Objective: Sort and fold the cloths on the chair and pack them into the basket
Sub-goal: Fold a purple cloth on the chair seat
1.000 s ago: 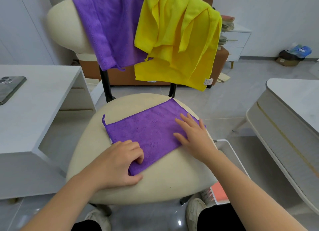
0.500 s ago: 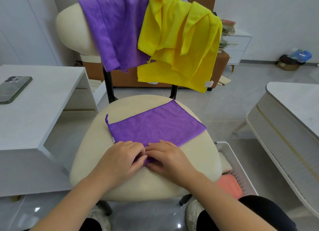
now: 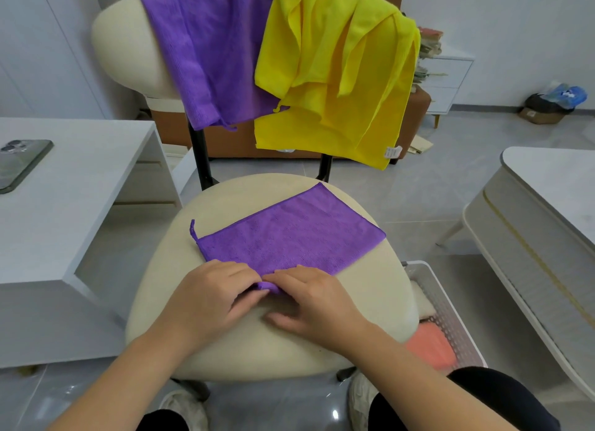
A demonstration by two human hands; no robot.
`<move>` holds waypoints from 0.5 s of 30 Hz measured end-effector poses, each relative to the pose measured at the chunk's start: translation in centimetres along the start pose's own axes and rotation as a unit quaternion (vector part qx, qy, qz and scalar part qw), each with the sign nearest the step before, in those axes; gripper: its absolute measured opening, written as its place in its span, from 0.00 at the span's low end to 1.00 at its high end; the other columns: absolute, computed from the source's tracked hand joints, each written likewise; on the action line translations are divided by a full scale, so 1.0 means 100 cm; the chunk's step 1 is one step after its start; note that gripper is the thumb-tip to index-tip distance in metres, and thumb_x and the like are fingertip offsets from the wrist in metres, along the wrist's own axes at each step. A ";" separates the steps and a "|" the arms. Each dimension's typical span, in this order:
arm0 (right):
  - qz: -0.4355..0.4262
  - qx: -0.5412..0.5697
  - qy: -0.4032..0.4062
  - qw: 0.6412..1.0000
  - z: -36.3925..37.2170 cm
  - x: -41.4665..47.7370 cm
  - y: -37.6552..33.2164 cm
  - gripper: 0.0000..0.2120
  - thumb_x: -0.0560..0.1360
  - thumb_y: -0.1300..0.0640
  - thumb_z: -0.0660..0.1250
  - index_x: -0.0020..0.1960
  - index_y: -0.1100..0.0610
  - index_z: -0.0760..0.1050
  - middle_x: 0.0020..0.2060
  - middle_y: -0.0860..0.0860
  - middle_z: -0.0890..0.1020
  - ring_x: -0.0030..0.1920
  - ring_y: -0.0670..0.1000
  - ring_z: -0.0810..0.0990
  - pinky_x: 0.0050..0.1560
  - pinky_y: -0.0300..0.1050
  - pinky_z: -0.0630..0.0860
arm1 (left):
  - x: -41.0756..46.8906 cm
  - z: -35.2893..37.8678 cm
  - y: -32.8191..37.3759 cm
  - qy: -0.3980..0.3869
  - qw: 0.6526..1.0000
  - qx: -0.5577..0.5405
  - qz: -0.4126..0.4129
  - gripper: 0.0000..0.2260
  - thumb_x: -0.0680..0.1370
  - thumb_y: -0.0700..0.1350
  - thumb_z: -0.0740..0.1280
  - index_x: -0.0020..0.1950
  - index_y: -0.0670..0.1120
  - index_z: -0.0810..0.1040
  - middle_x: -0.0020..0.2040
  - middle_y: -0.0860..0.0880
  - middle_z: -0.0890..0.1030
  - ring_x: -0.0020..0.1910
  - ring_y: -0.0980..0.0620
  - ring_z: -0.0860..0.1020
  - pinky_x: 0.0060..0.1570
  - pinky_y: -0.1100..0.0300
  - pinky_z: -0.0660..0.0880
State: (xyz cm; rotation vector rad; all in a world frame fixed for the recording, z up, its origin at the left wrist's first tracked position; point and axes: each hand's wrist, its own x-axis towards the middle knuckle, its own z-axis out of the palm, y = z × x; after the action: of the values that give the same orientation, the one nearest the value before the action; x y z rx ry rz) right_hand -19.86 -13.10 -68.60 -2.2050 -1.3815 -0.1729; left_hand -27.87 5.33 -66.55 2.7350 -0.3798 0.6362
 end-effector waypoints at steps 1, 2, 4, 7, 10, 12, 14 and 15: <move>0.013 0.000 0.013 1.000 0.001 0.001 -0.003 0.15 0.73 0.47 0.65 0.58 0.51 0.77 0.44 0.45 0.82 0.41 0.47 0.77 0.41 0.40 0.74 | 0.002 0.000 0.003 0.010 1.000 0.001 0.010 0.15 0.78 0.54 0.59 0.38 0.48 0.79 0.34 0.55 0.77 0.34 0.56 0.71 0.35 0.65 0.64; 0.019 0.002 0.027 0.999 0.000 0.002 -0.004 0.14 0.75 0.47 0.63 0.56 0.51 0.78 0.43 0.45 0.82 0.39 0.47 0.77 0.39 0.41 0.73 | 0.004 0.000 0.006 0.015 1.000 0.000 0.016 0.17 0.79 0.55 0.58 0.38 0.48 0.79 0.33 0.55 0.76 0.33 0.56 0.70 0.35 0.65 0.64; 0.011 0.007 0.032 0.999 -0.003 0.003 -0.002 0.12 0.76 0.49 0.61 0.53 0.52 0.80 0.39 0.45 0.83 0.36 0.48 0.76 0.35 0.40 0.72 | 0.006 -0.001 0.007 0.012 1.000 -0.016 0.015 0.18 0.78 0.59 0.60 0.39 0.48 0.78 0.34 0.56 0.76 0.33 0.56 0.71 0.36 0.64 0.65; 0.021 0.031 0.024 0.999 -0.011 0.000 0.006 0.10 0.75 0.53 0.62 0.51 0.51 0.81 0.36 0.45 0.81 0.34 0.48 0.74 0.34 0.42 0.72 | 0.004 0.002 -0.002 -0.040 0.999 -0.022 -0.016 0.15 0.70 0.60 0.67 0.48 0.50 0.75 0.44 0.58 0.77 0.42 0.58 0.74 0.43 0.63 0.68; 0.069 0.116 0.037 0.990 -0.021 -0.004 0.015 0.09 0.78 0.52 0.62 0.51 0.52 0.81 0.35 0.43 0.80 0.32 0.45 0.73 0.33 0.42 0.72 | 0.004 0.005 -0.020 -0.064 0.996 0.002 -0.062 0.19 0.63 0.45 0.69 0.53 0.49 0.77 0.52 0.54 0.80 0.53 0.56 0.75 0.53 0.63 0.68; 0.090 0.171 0.044 0.980 -0.028 -0.005 0.018 0.07 0.78 0.54 0.64 0.47 0.52 0.81 0.30 0.41 0.74 0.30 0.43 0.67 0.32 0.38 0.67 | 0.006 0.006 -0.034 -0.062 0.995 0.014 -0.081 0.18 0.60 0.37 0.67 0.49 0.45 0.81 0.51 0.50 0.82 0.53 0.51 0.79 0.54 0.63 0.69; 0.131 0.231 0.035 0.963 -0.036 -0.007 0.021 0.07 0.78 0.57 0.65 0.42 0.55 0.80 0.28 0.42 0.68 0.30 0.42 0.62 0.31 0.36 0.61 | 0.008 0.003 -0.042 -0.047 0.992 -0.010 -0.113 0.15 0.61 0.37 0.65 0.45 0.46 0.83 0.50 0.51 0.84 0.54 0.50 0.81 0.55 0.62 0.73; 0.156 0.264 0.032 0.951 -0.039 -0.008 0.023 0.09 0.77 0.57 0.66 0.39 0.57 0.78 0.28 0.42 0.66 0.31 0.43 0.61 0.31 0.37 0.59 | 0.009 0.001 -0.043 -0.030 0.989 -0.044 -0.139 0.14 0.63 0.38 0.64 0.45 0.46 0.83 0.49 0.53 0.84 0.55 0.52 0.80 0.56 0.62 0.73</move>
State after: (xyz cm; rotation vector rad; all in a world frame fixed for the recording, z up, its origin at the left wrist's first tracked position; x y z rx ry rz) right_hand -17.57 -16.44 -66.44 -1.9031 -0.8914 0.2170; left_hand -25.70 9.04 -67.28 2.6580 -0.0358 0.4511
